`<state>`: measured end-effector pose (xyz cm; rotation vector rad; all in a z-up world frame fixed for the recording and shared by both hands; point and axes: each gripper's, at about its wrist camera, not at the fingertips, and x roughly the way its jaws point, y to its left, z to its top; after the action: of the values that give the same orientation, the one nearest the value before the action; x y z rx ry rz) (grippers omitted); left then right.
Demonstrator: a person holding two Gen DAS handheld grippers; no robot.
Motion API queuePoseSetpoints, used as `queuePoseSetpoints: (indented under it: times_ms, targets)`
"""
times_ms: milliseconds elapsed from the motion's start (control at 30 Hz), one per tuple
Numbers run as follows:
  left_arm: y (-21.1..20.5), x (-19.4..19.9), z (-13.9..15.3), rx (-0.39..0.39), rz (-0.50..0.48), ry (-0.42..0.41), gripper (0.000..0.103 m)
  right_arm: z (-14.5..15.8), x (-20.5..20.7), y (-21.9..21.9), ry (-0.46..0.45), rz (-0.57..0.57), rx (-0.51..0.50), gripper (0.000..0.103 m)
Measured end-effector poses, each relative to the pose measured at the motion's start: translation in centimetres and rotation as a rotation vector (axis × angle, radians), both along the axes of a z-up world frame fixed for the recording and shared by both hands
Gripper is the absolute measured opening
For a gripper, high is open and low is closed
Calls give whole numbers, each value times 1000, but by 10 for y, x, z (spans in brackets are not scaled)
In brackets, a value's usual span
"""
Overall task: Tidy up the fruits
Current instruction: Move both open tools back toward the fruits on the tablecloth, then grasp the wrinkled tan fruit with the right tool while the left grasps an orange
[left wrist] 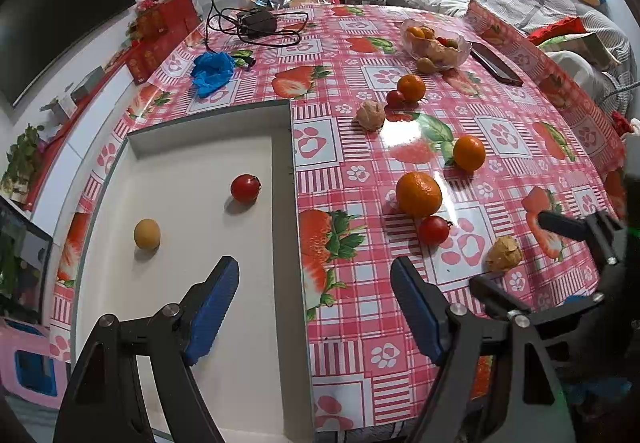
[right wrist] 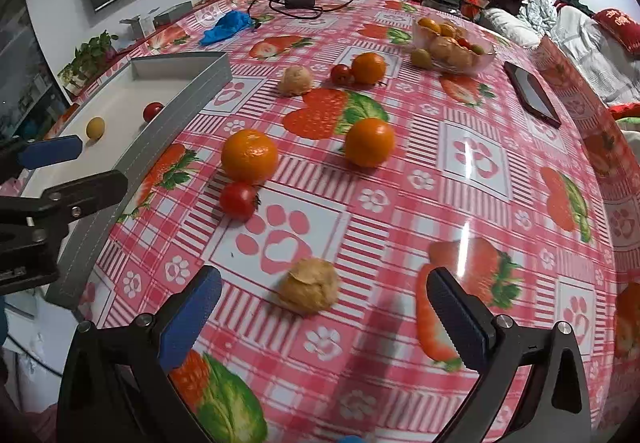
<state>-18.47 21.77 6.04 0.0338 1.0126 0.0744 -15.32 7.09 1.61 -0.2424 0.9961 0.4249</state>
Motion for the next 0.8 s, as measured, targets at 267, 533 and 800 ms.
queuePoseSetpoints:
  times_ms: [267, 533, 800]
  targets:
    - [-28, 24, -3, -10, -59, 22, 81, -7, 2, -7, -11, -18, 9, 40]
    - [-60, 63, -28, 11, -80, 64, 81, -2, 2, -48, 10, -66, 99, 30]
    - [-61, 82, -47, -51, -60, 102, 41, 0, 1, -74, 21, -97, 138, 30]
